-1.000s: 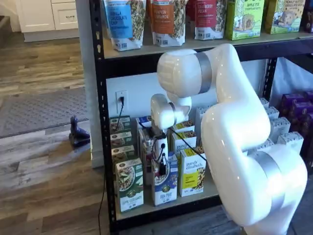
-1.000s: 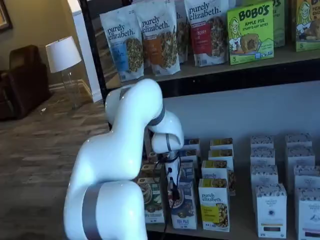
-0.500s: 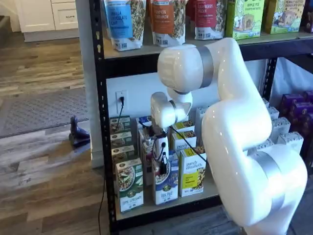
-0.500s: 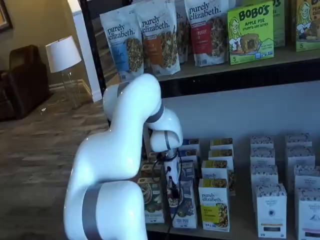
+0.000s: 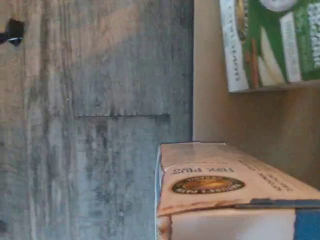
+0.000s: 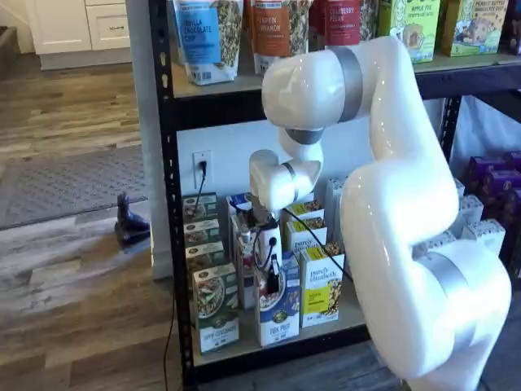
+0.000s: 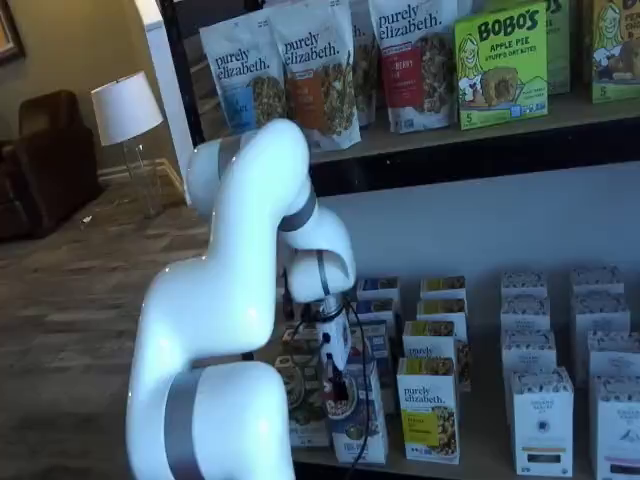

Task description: Pick up the blue and white box that is on the bottom shelf, the second box from the left

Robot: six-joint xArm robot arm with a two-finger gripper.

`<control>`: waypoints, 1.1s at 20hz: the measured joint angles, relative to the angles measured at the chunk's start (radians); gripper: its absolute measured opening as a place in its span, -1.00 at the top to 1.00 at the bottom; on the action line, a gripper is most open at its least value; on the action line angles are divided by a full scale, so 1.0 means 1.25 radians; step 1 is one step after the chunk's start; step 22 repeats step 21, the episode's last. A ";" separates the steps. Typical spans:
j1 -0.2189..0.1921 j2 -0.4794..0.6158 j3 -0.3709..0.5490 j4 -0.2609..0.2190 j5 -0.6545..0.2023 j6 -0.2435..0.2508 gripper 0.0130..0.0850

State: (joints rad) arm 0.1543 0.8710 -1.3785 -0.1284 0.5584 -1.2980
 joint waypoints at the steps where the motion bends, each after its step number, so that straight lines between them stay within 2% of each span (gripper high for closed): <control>1: 0.002 -0.011 0.015 -0.004 -0.003 0.006 0.00; 7: 0.017 -0.127 0.164 -0.035 -0.032 0.051 0.00; 10: 0.018 -0.186 0.226 -0.046 -0.038 0.061 0.00; 16: 0.016 -0.306 0.329 -0.034 -0.030 0.048 0.00; 22: 0.007 -0.364 0.366 -0.018 -0.020 0.023 0.00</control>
